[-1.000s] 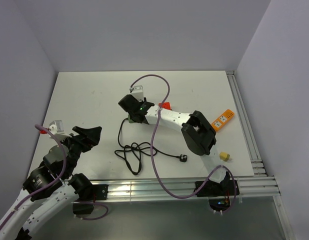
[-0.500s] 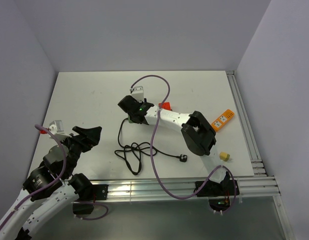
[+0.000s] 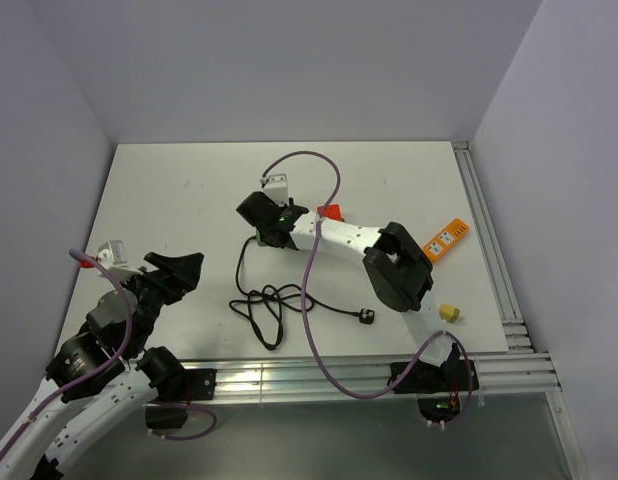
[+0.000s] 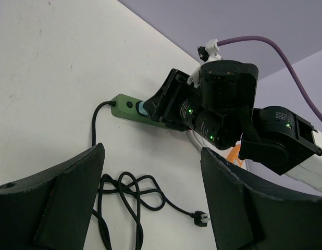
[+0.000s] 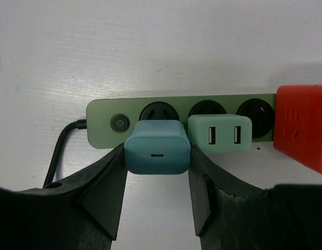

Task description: Insert the plug

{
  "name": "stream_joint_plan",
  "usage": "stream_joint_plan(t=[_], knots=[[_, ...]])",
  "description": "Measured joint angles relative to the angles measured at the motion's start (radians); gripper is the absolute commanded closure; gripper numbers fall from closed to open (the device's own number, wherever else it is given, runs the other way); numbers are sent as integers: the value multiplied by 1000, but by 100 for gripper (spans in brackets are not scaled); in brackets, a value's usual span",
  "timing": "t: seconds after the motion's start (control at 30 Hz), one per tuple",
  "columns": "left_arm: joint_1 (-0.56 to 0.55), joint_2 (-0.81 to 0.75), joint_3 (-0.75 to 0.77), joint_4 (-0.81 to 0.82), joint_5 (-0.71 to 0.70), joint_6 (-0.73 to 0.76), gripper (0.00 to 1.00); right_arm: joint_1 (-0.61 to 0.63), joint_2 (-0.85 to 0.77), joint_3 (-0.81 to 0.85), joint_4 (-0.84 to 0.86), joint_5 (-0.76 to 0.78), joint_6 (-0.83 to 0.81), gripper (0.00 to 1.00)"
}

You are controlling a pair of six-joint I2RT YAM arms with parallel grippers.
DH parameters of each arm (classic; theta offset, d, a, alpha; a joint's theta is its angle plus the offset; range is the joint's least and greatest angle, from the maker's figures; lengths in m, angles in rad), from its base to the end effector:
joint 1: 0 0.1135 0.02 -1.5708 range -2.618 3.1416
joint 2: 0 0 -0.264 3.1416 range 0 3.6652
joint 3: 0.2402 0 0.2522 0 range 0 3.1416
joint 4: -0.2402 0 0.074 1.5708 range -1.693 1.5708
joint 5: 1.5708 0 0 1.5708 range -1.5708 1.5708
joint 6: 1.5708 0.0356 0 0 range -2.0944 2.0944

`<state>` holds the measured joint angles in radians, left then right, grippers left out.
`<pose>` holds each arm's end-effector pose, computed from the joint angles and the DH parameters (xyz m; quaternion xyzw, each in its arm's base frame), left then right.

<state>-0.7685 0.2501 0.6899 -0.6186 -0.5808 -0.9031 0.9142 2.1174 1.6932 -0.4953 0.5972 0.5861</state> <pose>0.0585 -0.0293 0.3190 -0.2326 0.7213 -0.3084 0.5750 0.3015 0.3584 0.2106 -0.0550 0.9087 0.0045 0.4137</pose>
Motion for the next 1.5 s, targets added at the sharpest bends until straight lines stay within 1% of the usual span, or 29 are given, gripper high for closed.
stream_joint_plan(t=[0.57, 0.83, 1.0, 1.13, 1.33, 1.5], knots=[[0, 0, -3, -11, 0, -4, 20, -2, -1, -2, -11, -28, -26, 100], [0, -5, -3, -29, 0, -4, 20, -32, 1, 11, -15, -97, -48, 100], [0, -9, -3, -31, 0, -4, 20, -57, 33, 85, -65, -140, -56, 100], [0, -9, -3, -30, 0, -4, 20, -62, 38, 90, -77, -156, -50, 100], [0, -9, -3, -30, 1, -4, 20, -56, 38, 69, -62, -144, -29, 100], [0, -9, -3, -31, 3, -4, 21, -32, 38, 24, -13, -78, -17, 100]])
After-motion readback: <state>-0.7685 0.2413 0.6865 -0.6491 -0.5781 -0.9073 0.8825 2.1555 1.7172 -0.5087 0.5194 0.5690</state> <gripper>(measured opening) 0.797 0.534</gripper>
